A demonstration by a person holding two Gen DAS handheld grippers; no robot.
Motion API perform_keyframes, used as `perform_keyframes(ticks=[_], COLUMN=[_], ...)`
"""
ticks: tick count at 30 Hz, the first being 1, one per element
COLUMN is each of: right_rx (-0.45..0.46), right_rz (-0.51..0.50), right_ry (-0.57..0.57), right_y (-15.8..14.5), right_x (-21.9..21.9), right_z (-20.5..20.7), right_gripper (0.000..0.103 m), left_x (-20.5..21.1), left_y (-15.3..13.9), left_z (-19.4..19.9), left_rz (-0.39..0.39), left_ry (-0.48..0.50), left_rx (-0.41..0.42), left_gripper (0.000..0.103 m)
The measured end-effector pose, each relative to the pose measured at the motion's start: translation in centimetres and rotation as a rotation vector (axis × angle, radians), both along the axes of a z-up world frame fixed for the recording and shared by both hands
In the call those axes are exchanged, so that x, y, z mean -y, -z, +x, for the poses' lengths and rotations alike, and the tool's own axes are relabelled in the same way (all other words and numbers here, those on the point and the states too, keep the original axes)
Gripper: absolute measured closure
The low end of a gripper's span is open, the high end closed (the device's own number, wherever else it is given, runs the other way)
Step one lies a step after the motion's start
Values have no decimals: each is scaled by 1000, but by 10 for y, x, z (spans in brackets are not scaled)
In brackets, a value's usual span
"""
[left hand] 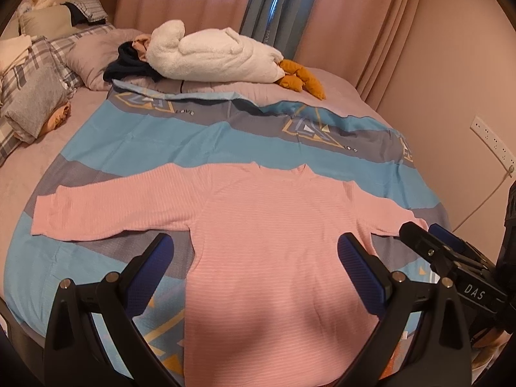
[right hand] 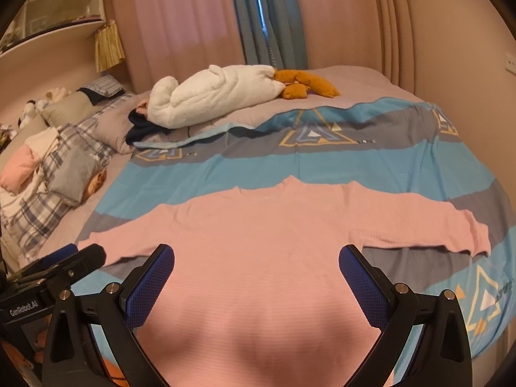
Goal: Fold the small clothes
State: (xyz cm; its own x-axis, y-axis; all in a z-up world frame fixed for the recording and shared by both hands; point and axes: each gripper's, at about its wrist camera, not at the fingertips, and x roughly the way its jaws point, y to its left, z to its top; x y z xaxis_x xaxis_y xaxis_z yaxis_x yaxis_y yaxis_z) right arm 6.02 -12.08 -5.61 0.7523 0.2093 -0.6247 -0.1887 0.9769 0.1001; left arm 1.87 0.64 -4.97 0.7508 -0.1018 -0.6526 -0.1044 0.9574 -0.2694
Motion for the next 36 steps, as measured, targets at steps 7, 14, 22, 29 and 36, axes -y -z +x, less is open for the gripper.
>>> perform_keyframes(ticks=[7, 14, 22, 29, 36], right_rx=[-19, -40, -78, -145, -209], right_rz=[2, 12, 166, 285, 385], right_ry=[23, 45, 125, 448, 796], right_y=[4, 10, 15, 38, 74], right_x=[2, 7, 53, 189, 313], right_z=[9, 16, 48, 85, 78], right_gripper=[1, 5, 24, 38, 48], left_x=[-5, -6, -6, -4, -8], left_y=[14, 22, 52, 120, 152], left_z=[14, 23, 47, 69, 71], left_rz=[-36, -51, -88, -116, -127], left_ry=[-2, 16, 38, 44, 47], left_rx=[-49, -84, -156, -342, -418], left_gripper=[4, 5, 16, 30, 34])
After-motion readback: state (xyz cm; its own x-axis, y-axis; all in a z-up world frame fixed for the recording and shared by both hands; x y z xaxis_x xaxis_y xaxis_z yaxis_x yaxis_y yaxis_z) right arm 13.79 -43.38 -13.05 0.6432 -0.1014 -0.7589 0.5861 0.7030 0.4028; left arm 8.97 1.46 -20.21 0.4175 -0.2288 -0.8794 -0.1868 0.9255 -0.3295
